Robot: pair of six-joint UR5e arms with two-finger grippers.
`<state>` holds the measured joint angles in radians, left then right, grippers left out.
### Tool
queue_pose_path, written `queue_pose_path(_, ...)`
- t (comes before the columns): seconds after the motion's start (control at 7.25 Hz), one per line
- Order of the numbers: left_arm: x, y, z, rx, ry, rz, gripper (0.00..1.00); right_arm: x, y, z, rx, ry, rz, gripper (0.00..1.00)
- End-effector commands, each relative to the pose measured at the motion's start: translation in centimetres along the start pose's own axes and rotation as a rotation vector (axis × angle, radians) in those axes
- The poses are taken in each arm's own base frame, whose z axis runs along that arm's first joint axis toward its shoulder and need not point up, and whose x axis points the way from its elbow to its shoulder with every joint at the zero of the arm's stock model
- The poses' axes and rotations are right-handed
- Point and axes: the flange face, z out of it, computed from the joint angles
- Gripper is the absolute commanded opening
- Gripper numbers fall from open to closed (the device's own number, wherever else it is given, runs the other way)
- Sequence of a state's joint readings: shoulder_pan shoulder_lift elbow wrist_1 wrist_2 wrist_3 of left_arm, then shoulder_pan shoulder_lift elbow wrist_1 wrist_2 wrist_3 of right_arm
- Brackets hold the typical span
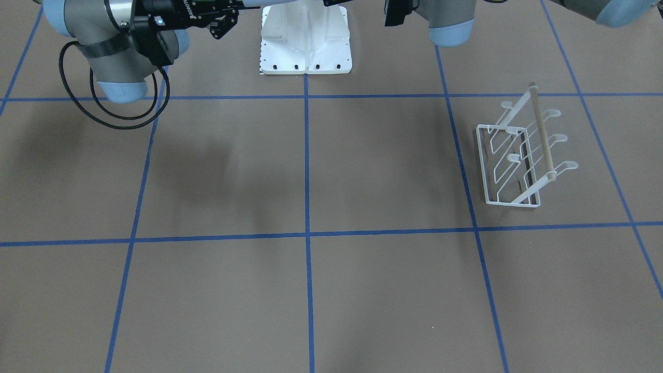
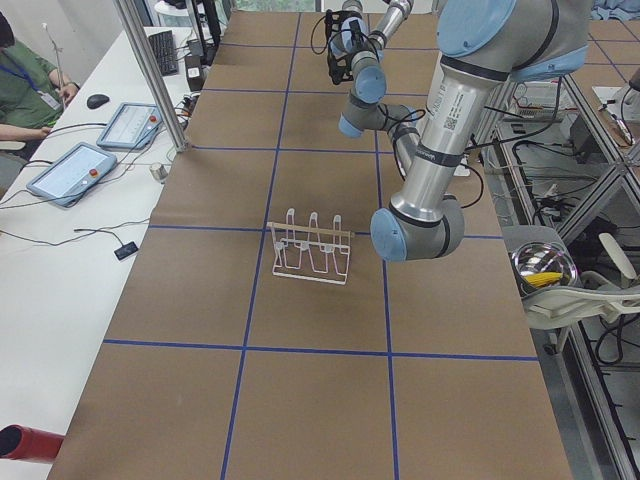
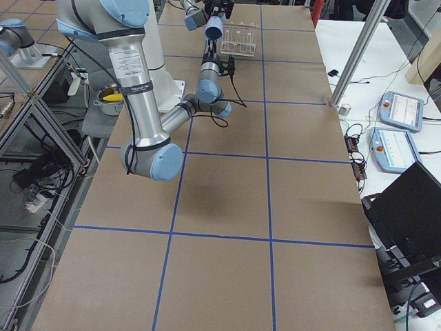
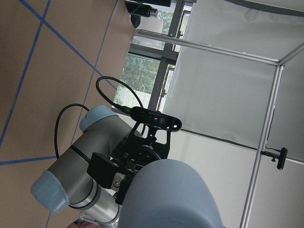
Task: Hang cup on cup holder
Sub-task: 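Open the right gripper and pull it back while the left gripper holds the cup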
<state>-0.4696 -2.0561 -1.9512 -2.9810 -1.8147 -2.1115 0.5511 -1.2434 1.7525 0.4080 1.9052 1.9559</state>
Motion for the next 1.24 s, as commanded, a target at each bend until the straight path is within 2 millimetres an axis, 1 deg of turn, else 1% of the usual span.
queue_pose_path(0.0, 0.0, -0.1, 0.0, 0.001, 0.000, 0.001, 0.96, 0.0, 0.0, -0.1, 0.000, 0.001, 0.001, 0.00)
queue_pose_path(0.14, 0.0, -0.1, 0.0, 0.001, 0.000, 0.001, 0.78, -0.1, 0.1, 0.0, 0.000, -0.003, -0.001, 0.00)
queue_pose_path(0.28, 0.1, -0.1, -0.1, 0.003, 0.000, 0.001, 0.12, -0.2, 0.2, 0.2, -0.004, -0.006, 0.006, 0.32)
queue_pose_path(0.41, -0.1, -0.1, -0.3, 0.001, -0.001, 0.004, 0.00, -0.2, 0.3, 0.4, -0.004, -0.010, 0.008, 0.99)
queue_pose_path(0.83, 0.3, -0.2, -0.5, 0.006, 0.000, 0.009, 0.00, -0.3, 0.3, 0.2, -0.004, -0.011, 0.001, 1.00)
queue_pose_path(0.97, 0.7, -0.4, -0.8, 0.010, 0.006, 0.016, 0.00, -0.1, 0.3, -0.3, 0.000, -0.001, 0.004, 1.00)
queue_pose_path(1.1, 2.2, -1.6, -1.8, 0.037, 0.017, 0.045, 0.00, 0.4, 0.2, -0.9, 0.008, 0.015, 0.010, 1.00)
